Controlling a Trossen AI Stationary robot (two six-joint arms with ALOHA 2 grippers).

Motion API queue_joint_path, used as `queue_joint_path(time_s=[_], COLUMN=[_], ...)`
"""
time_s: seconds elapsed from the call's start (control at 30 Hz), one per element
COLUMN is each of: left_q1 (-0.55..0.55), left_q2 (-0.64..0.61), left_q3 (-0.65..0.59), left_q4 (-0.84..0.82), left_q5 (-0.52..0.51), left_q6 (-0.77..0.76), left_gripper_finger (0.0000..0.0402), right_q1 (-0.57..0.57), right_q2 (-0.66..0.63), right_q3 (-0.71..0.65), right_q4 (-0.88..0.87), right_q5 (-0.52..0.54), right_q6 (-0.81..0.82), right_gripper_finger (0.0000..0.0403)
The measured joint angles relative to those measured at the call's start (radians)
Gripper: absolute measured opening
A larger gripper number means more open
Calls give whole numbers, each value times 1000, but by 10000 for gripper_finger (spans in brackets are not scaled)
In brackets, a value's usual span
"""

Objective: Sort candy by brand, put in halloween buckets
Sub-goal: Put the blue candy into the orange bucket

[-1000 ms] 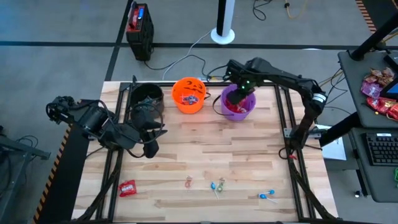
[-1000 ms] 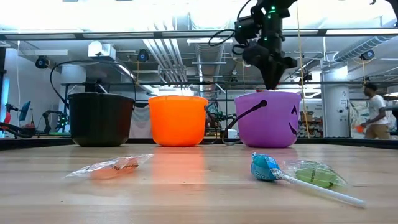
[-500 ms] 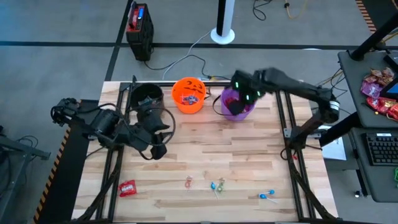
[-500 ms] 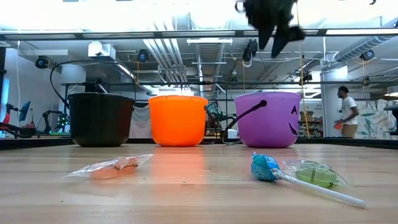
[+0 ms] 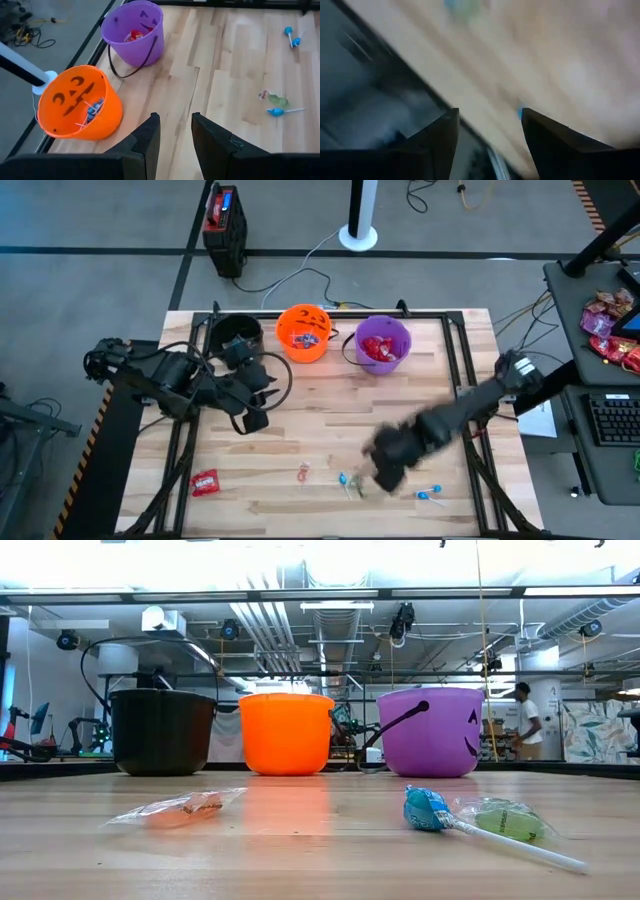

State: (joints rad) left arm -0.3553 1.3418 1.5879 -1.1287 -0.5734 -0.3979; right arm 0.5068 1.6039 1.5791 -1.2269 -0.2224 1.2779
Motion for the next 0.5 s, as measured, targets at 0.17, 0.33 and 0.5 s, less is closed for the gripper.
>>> queue_joint_path(time_s=[0.17,0.33,0.5], left_q1=[0,0,0], left_q2=[0,0,0], left_q3=[0,0,0], left_q4=[0,0,0], left_q5=[2,2,1], left_q6=[23,23,38], left_gripper_finger=[96,96,96], right_q1=[211,317,327], right_q2=[101,167,185], right_q3=[-35,-116,-196], right_q4=[-62,-16,120], right_q5=[-164,-347,-339], right_q6=[-14,-10,1], right_gripper_finger=[208,208,208])
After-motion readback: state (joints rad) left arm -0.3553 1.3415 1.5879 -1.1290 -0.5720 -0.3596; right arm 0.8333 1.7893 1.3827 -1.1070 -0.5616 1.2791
